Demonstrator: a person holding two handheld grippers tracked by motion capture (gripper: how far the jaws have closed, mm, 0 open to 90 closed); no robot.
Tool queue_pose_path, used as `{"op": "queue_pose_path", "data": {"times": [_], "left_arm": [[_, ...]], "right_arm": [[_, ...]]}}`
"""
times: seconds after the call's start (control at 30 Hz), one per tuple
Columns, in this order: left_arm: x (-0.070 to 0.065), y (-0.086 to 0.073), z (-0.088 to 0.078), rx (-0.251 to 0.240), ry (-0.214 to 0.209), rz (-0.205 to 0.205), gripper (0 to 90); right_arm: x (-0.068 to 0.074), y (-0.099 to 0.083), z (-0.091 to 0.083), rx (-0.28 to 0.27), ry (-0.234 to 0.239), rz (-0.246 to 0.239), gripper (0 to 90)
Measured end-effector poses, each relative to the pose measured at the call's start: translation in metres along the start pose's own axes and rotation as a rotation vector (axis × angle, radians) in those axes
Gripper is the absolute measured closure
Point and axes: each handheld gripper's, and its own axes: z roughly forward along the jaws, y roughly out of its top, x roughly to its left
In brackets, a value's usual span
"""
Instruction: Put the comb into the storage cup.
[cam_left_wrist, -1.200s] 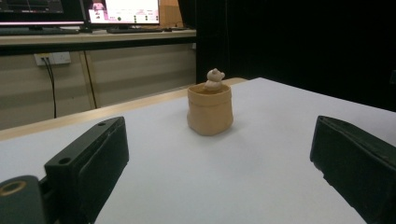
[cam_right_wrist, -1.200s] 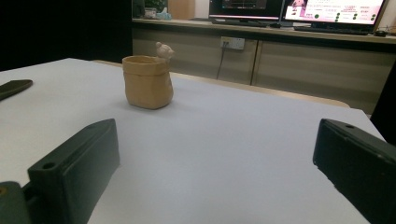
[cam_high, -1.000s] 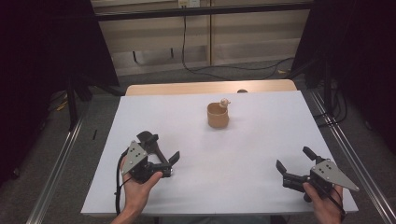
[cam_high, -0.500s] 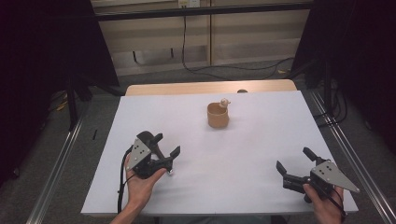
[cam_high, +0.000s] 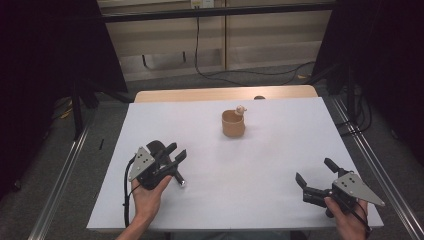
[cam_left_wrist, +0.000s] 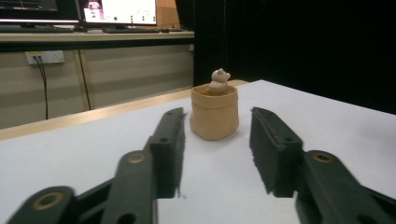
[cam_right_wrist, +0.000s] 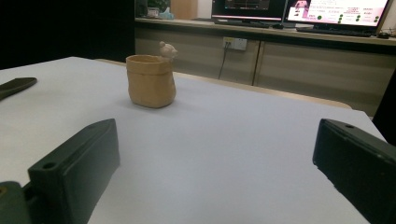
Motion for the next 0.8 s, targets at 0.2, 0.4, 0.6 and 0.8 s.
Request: {"op": "queue_pose_path", "data": {"times": [0.2,0.4,0.6,0.8], "left_arm": [[0.001,0.0,0.001,0.024,-0.02,-0.024,75.4],[-0.002,0.005,0.001,0.04,-0.04,-0.027,89.5],[0.0,0.006,0.002,0.074,-0.03,-0.017,90.0],[0.005,0.012,0.008,0.162,-0.046,-0.058,90.0]], "right_arm": [[0.0,0.0,0.0,0.0,0.004,0.001,0.1],[0.0,0.0,0.001,0.004,-0.009,0.003,0.1],[0.0,0.0,0.0,0.001,-0.005,0.006,0.1],[-0.001,0.0,0.0,-0.004,0.002,0.007,0.1]]}}
